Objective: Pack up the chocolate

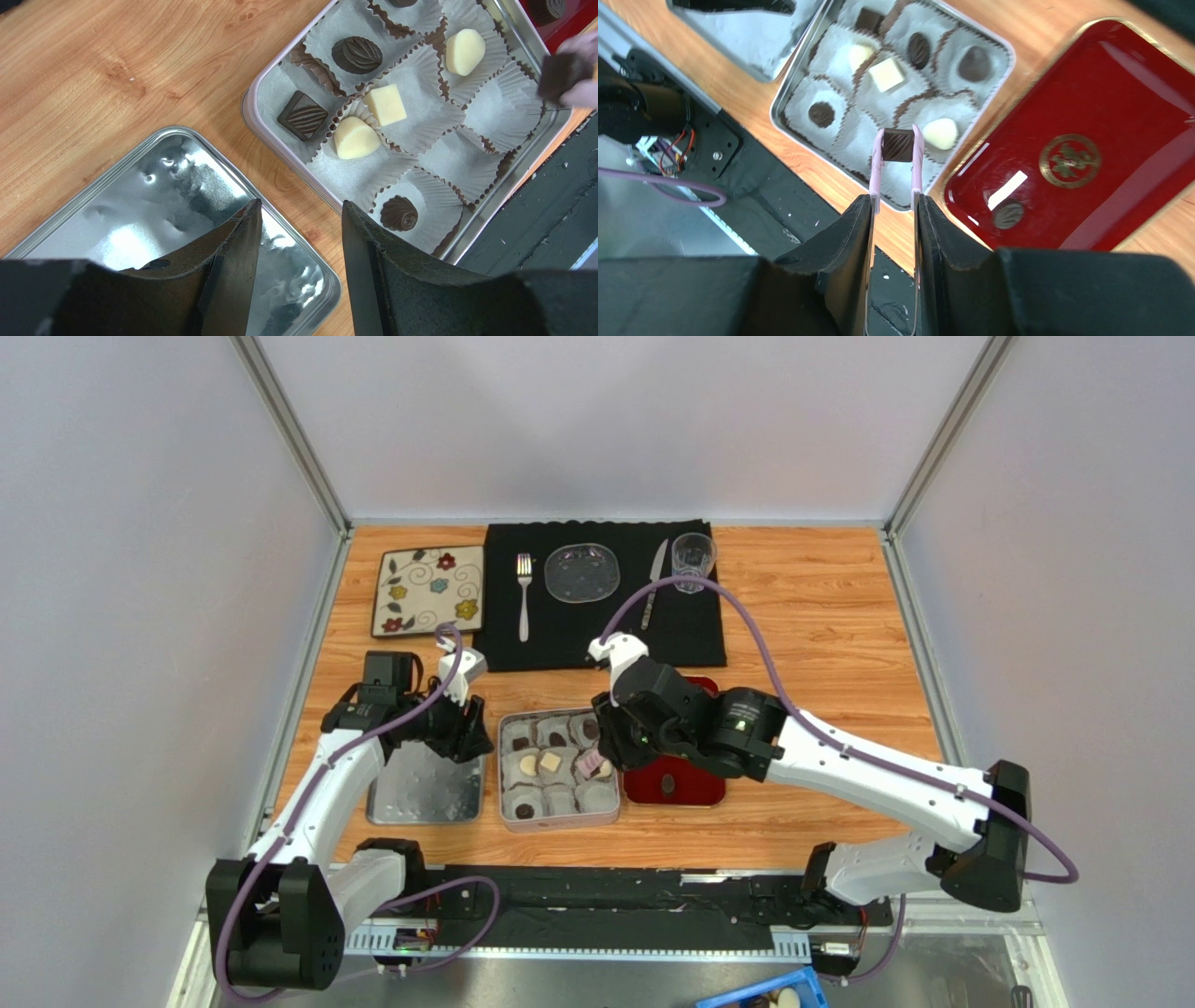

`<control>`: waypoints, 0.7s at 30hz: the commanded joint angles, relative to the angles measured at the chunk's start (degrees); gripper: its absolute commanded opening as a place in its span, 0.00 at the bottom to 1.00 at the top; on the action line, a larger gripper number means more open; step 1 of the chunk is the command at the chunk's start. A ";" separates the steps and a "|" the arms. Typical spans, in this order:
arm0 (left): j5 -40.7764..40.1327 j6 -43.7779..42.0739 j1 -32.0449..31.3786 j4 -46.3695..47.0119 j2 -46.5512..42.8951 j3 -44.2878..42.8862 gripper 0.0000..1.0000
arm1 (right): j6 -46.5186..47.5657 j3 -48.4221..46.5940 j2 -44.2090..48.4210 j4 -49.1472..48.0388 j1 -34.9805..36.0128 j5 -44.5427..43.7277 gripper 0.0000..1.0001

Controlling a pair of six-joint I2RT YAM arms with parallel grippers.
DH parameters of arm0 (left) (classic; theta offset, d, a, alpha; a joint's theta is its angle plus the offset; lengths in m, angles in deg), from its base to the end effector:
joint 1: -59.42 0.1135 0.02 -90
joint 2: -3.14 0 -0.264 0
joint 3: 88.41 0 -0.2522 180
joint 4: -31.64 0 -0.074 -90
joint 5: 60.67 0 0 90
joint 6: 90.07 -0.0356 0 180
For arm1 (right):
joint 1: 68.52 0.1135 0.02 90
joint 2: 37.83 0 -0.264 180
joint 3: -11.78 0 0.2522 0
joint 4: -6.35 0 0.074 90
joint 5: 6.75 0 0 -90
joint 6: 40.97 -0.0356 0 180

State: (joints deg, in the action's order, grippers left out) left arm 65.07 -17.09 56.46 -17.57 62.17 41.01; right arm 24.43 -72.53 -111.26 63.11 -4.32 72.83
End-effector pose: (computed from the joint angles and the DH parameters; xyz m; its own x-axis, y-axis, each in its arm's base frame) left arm 0.1873 -0.0305 0.2159 -0.7032 0.2743 -0.6560 0.5854 0.7469 -0.3153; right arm 0.1226 0.2387 0.3359 -0.6299 -0.3623 -0.6870 -0.6252 0.7613 0.1717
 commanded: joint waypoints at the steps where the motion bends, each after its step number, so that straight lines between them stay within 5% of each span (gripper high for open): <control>1: 1.52 -0.65 0.24 0.02 -0.67 -2.03 0.55 | -0.54 -1.97 -2.50 -5.03 2.15 1.80 0.15; 21: 1.52 -0.91 0.24 0.02 -1.19 -1.77 0.55 | -2.03 -0.91 -7.96 -9.43 4.26 3.47 0.22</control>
State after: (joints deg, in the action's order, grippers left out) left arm 65.33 -17.09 56.46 -17.59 62.17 40.99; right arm 22.95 -72.53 -118.77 57.15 -0.39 76.26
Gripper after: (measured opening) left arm 0.545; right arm 0.294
